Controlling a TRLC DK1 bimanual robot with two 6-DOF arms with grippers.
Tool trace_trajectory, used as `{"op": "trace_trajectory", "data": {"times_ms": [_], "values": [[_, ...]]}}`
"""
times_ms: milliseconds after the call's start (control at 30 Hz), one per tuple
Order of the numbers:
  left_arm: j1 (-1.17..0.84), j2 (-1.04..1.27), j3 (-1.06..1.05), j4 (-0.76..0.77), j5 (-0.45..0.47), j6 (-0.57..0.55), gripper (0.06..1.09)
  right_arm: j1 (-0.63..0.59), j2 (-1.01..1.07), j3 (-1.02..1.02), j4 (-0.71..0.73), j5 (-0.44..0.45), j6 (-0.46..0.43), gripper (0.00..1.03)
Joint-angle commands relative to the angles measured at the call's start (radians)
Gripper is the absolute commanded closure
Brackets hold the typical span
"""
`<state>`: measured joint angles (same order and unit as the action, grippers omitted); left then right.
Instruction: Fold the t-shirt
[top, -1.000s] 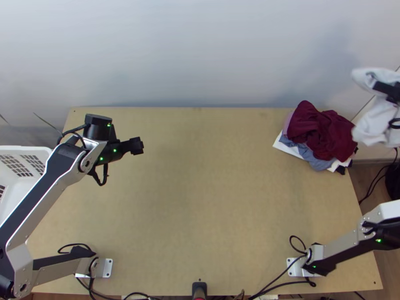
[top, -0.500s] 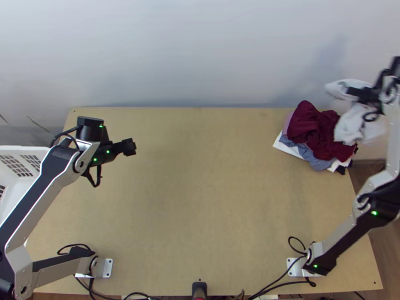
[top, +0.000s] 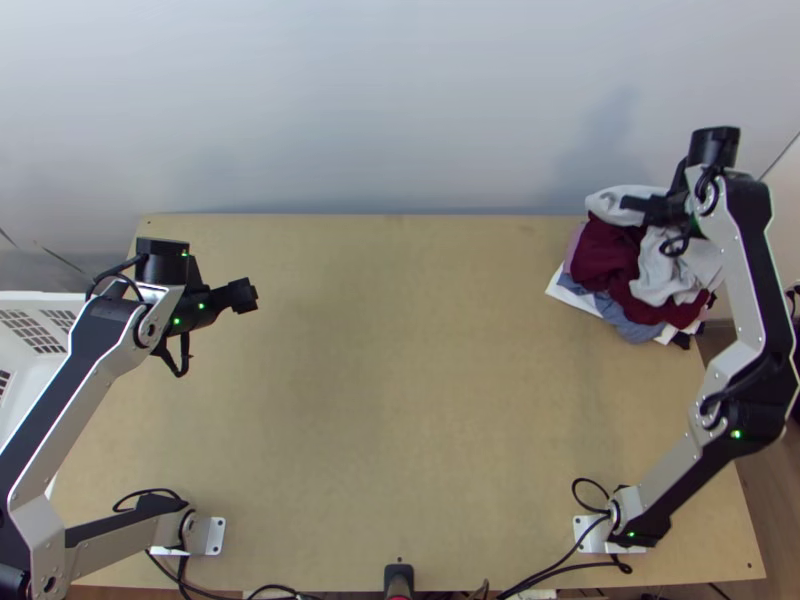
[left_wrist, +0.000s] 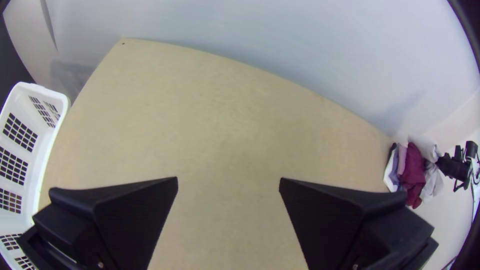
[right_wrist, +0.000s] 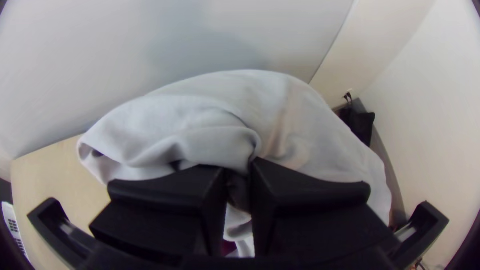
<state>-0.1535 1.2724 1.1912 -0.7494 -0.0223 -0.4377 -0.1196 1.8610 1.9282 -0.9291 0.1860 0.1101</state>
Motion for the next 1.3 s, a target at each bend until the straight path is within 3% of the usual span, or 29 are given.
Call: {"op": "trace_trajectory", "data": {"times_ms": [0,267,300,367,400,467,633,767,900,1100,1267], "values": [[-0.020,0.008,0.005,0.005,0.002,-0.015,0.10,0.021,-0.118,-0.221,0.030,-0.002,0.008,1.00],[-0.034,0.016,0.021,0.005,0.002,-0.016,0.10,0.038,-0.187,-0.348,0.032,-0.020,0.016,1.00],[-0.035,0.015,0.021,0.005,0.002,-0.018,0.10,0.038,-0.183,-0.364,0.033,-0.022,0.020,0.92],[-0.040,0.013,0.019,0.004,0.002,-0.026,0.10,0.037,-0.183,-0.397,0.035,-0.020,0.051,0.53],[-0.043,0.012,0.019,0.004,0.002,-0.027,0.10,0.035,-0.181,-0.411,0.042,-0.020,0.072,0.40],[-0.046,0.007,0.018,0.002,0.002,-0.030,0.10,0.024,-0.169,-0.414,0.053,-0.022,0.092,0.36],[-0.043,-0.005,0.015,-0.004,-0.001,-0.029,0.10,0.008,-0.210,-0.284,0.033,-0.063,0.129,0.09],[-0.034,-0.004,0.015,-0.004,0.001,-0.027,0.10,0.000,-0.215,-0.052,-0.070,-0.083,0.148,0.04],[-0.047,-0.002,0.007,-0.004,0.001,-0.041,0.10,0.001,-0.212,0.054,-0.020,-0.083,0.149,0.04],[-0.066,-0.008,-0.004,-0.005,-0.002,-0.052,0.10,-0.002,-0.145,-0.107,0.285,-0.076,0.131,0.04],[-0.043,-0.025,-0.013,-0.007,-0.005,-0.042,0.10,0.015,-0.040,-0.227,0.326,-0.005,0.108,0.04]]}}
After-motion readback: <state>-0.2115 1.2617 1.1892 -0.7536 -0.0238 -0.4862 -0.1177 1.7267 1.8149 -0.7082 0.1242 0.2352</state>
